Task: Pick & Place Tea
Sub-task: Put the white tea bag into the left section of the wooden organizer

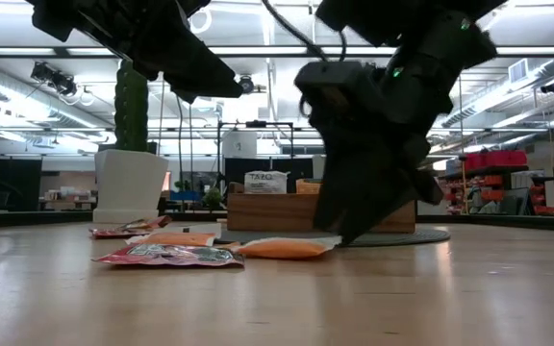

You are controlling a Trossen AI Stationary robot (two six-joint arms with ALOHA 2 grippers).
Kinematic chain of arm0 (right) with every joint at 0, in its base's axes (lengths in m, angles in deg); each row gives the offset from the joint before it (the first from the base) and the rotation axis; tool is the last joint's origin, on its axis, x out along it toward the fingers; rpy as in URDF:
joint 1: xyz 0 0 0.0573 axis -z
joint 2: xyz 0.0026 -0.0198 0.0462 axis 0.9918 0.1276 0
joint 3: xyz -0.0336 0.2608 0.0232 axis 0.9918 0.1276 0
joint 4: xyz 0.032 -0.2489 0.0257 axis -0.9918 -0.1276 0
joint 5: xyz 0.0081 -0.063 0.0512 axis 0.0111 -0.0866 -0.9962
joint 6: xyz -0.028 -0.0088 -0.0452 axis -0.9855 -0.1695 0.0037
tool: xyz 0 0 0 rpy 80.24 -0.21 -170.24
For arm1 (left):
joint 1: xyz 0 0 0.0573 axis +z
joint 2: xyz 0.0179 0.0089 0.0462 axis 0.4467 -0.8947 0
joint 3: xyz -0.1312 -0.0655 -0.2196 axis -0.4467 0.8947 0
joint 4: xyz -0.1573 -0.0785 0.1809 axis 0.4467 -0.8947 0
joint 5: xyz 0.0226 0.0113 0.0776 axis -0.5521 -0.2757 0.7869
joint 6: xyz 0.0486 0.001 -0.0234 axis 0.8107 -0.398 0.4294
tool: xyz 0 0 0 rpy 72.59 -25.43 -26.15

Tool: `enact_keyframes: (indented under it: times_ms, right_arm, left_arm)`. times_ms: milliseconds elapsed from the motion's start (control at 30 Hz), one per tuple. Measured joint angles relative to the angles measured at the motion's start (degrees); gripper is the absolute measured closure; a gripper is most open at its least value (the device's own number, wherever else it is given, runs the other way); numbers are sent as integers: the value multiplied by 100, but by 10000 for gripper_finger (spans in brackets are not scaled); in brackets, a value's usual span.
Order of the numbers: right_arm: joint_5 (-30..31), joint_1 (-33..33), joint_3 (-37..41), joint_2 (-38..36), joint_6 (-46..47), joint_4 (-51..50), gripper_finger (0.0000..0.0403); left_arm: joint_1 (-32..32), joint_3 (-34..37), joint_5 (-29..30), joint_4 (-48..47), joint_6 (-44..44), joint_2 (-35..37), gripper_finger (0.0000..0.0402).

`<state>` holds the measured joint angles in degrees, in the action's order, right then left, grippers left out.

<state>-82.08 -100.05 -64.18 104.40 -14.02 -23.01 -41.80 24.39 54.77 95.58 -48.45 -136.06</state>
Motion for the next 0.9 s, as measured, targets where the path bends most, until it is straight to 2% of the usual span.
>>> enact_keyframes:
  times_ms: [267,367,533,800,900]
  right_arm:
    - [-111,12,-7,185,-177,397,263]
    - [-89,12,-1,193,-236,397,300]
    - [-6,10,4,200,-469,269,389]
    - [175,-50,25,32,-743,138,400]
    - [429,-144,25,-166,-834,175,401]
  left_arm:
    - [2,-2,1,-118,58,0,232]
    - [2,-2,2,-124,69,0,232]
    - [3,-2,3,-123,67,0,232]
    - [7,-2,5,-119,151,0,232]
    - [9,-2,7,-120,147,0,232]
